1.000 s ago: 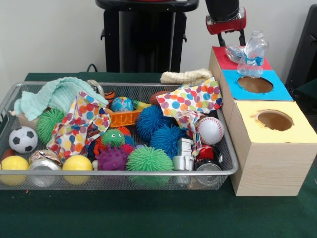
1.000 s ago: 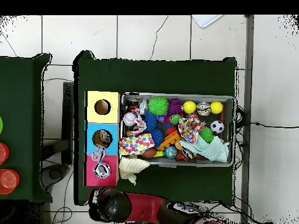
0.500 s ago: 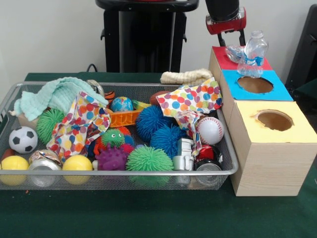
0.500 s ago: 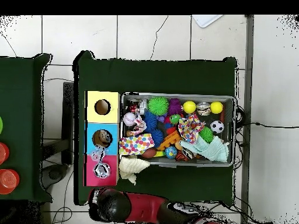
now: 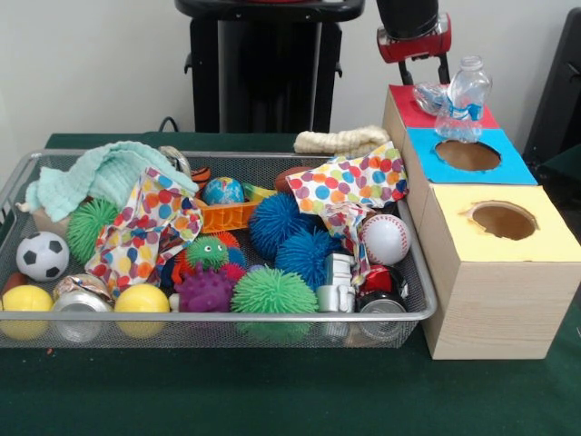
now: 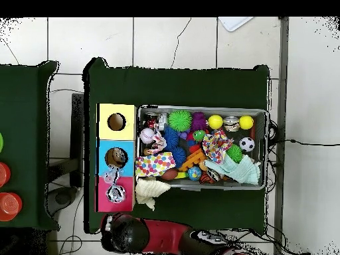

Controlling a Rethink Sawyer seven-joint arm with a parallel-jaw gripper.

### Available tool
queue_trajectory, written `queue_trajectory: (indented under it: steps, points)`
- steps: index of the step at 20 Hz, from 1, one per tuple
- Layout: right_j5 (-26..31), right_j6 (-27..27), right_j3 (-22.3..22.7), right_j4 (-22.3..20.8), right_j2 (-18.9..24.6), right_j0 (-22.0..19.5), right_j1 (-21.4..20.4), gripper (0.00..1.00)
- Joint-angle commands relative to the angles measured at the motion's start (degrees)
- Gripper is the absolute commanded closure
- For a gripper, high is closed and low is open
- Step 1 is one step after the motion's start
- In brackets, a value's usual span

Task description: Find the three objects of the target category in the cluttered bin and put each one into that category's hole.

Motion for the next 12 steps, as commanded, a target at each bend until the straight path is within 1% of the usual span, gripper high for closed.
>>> queue_trajectory:
  steps: [1,12]
  points:
    - [-0.3,11.7,-8.0,3.5,-0.9,-0.7,-1.3,0.0]
    - [3.5,12.6,-5.5,4.6,0.8,-1.5,-6.3,0.0]
